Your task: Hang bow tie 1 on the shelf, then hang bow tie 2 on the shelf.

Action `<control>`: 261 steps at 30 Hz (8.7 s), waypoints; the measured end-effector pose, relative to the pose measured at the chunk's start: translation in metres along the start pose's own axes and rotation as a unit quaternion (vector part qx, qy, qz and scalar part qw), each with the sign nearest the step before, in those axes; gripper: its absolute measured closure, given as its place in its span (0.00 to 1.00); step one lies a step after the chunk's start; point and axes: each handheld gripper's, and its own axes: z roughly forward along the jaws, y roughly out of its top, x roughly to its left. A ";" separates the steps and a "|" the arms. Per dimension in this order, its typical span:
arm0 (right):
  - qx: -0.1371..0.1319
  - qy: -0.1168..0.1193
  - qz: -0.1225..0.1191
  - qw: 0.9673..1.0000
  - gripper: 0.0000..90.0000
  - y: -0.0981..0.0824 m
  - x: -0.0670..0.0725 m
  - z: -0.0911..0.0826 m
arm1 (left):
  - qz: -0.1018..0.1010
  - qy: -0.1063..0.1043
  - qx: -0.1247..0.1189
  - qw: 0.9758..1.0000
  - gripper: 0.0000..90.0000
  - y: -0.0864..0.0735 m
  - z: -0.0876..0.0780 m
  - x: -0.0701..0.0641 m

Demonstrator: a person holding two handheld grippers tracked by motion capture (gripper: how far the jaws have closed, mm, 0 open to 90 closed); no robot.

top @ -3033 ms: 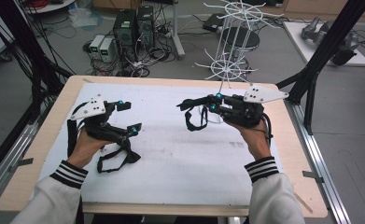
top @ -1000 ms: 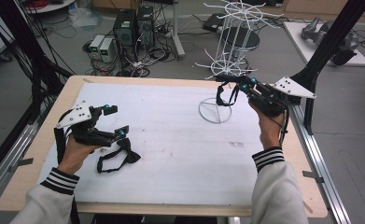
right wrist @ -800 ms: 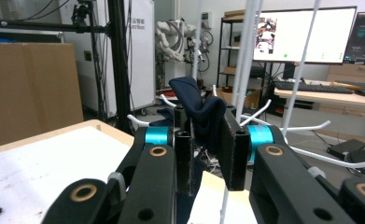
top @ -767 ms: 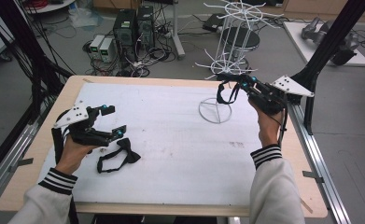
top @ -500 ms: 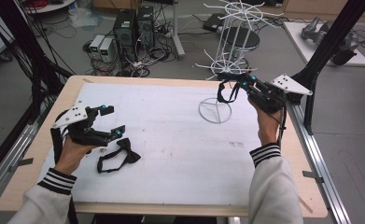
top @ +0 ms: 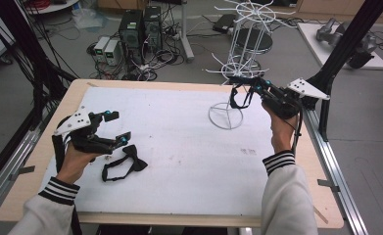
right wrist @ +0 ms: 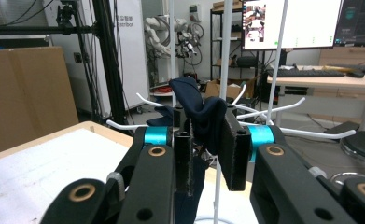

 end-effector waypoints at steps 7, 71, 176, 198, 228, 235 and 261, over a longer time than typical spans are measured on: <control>0.010 -0.004 0.000 1.000 0.82 -0.002 0.001 0.001 | -0.001 -0.001 -0.001 1.000 0.14 0.000 -0.001 0.000; -0.014 -0.091 -0.081 0.992 0.14 0.000 0.040 -0.043 | -0.002 0.013 -0.021 1.000 0.14 -0.001 -0.008 -0.005; -0.019 -0.052 -0.081 0.995 0.11 -0.072 0.101 -0.074 | 0.071 -0.036 0.160 0.984 0.15 -0.010 -0.001 0.028; -0.020 -0.053 -0.079 0.995 0.11 -0.072 0.100 -0.074 | 0.099 -0.089 0.269 0.954 0.20 -0.032 0.029 0.045; -0.018 -0.054 -0.078 0.995 0.11 -0.073 0.100 -0.073 | 0.144 -0.136 0.394 0.897 0.36 -0.062 0.057 0.042; -0.020 -0.053 -0.082 0.995 0.11 -0.072 0.100 -0.073 | 0.158 -0.144 0.403 0.890 0.43 -0.057 0.064 0.038; -0.026 -0.052 -0.072 0.996 0.11 -0.073 0.100 -0.073 | 0.109 -0.153 0.433 0.882 0.91 -0.057 0.062 0.032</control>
